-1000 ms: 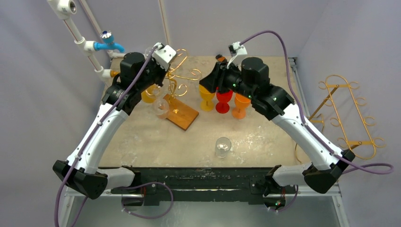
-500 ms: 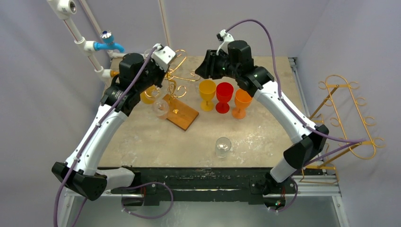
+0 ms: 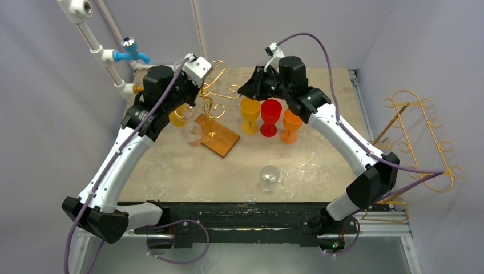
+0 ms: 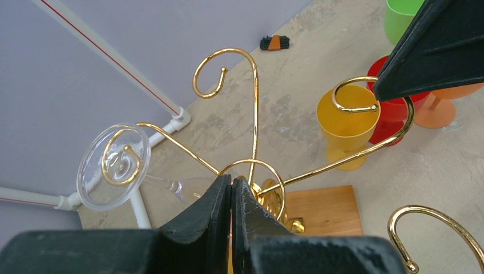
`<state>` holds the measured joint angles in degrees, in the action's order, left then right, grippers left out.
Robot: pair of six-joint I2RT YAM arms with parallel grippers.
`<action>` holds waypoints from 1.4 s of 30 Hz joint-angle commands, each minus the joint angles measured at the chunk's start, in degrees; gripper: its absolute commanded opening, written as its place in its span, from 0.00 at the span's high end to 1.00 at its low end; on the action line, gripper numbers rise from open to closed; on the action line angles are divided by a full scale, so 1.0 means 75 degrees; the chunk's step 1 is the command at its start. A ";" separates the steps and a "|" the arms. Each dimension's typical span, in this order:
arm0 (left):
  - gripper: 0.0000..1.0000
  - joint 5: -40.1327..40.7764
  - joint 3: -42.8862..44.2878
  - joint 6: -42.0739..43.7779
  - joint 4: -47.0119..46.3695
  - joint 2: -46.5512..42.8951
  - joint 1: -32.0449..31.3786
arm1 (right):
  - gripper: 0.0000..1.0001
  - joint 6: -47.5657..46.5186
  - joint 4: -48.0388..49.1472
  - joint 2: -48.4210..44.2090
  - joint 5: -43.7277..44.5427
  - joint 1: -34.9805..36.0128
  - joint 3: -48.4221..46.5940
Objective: Place the wine glass upside down on the wine glass rack
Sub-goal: Adjust the wine rack at the center of the board.
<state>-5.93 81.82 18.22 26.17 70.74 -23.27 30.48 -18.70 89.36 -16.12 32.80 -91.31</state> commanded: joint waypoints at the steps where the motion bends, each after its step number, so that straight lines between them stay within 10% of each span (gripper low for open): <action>1: 1.00 0.0002 -0.0187 -0.0001 0.0333 0.0054 -0.0003 | 0.83 0.0307 0.0578 -0.0447 -0.0332 0.0022 0.0294; 42: 1.00 0.0475 0.0161 0.0090 -0.0228 0.0734 -0.0003 | 0.93 0.1081 0.1057 -0.1160 0.0331 0.0983 0.0937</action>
<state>-4.14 82.74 18.68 23.81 73.25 -23.64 38.65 -10.24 81.71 -7.77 37.34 -79.96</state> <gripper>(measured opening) 0.066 0.179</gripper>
